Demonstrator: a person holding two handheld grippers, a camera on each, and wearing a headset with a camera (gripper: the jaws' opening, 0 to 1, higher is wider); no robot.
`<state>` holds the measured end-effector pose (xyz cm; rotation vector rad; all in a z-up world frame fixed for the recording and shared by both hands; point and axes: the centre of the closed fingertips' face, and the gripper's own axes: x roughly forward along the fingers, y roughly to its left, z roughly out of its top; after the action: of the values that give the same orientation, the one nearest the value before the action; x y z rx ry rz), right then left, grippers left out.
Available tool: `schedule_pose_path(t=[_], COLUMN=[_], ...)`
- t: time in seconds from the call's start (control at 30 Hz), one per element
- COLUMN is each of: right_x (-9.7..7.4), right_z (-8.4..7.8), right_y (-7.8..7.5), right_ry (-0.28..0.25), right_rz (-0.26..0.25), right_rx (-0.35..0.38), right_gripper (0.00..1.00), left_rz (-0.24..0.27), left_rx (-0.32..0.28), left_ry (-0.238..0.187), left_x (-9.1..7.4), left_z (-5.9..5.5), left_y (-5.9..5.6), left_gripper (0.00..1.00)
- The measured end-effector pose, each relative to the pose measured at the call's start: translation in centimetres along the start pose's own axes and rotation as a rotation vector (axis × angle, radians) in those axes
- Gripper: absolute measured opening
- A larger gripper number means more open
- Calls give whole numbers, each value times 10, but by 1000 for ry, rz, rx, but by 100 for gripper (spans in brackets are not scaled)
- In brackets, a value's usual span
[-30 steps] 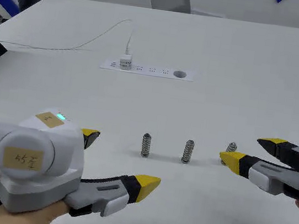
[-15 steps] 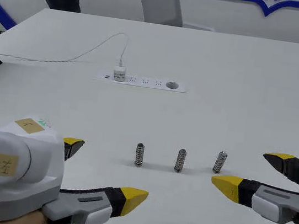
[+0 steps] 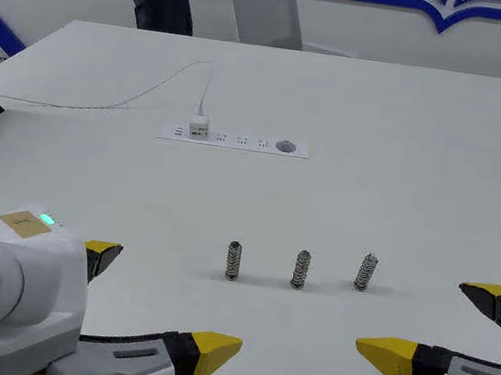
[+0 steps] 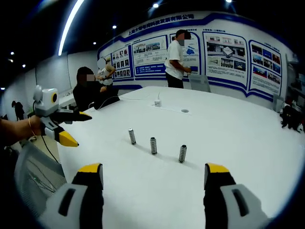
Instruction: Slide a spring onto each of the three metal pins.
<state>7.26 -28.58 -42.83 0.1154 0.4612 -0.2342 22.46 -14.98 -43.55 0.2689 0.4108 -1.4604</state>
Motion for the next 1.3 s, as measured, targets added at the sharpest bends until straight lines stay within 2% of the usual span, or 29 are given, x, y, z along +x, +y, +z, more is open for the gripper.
schedule_pose_path(t=[0.3, 0.43, 0.53, 0.7, 0.93, 1.1, 1.3], right_x=[-8, -12, -14, -15, -18, -18, -18], right_z=[-12, -17, -16, -19, -20, -22, -20], right_y=[4, 3, 4, 6, 5, 5, 6], right_ry=[12, 21, 9, 20, 15, 25, 11], right_rz=[-11, -32, -33, -37, -47, -51, -49], right_rx=[2, -5, 10, -4, 22, 0, 11], right_gripper=[92, 93, 93, 93, 92, 93, 92], left_rz=[18, 25, 29, 34, 33, 33, 41], left_rx=[-9, -6, -6, -7, -8, -3, 2], left_ry=[-2, -1, -1, -7, -2, 0, -2], left_x=[-9, -11, -12, -14, -14, -14, -15], left_z=[-4, -6, -7, -6, -8, -7, -6], left_y=[1, 1, 1, 2, 2, 1, 2], left_gripper=[100, 100, 100, 100, 100, 100, 100])
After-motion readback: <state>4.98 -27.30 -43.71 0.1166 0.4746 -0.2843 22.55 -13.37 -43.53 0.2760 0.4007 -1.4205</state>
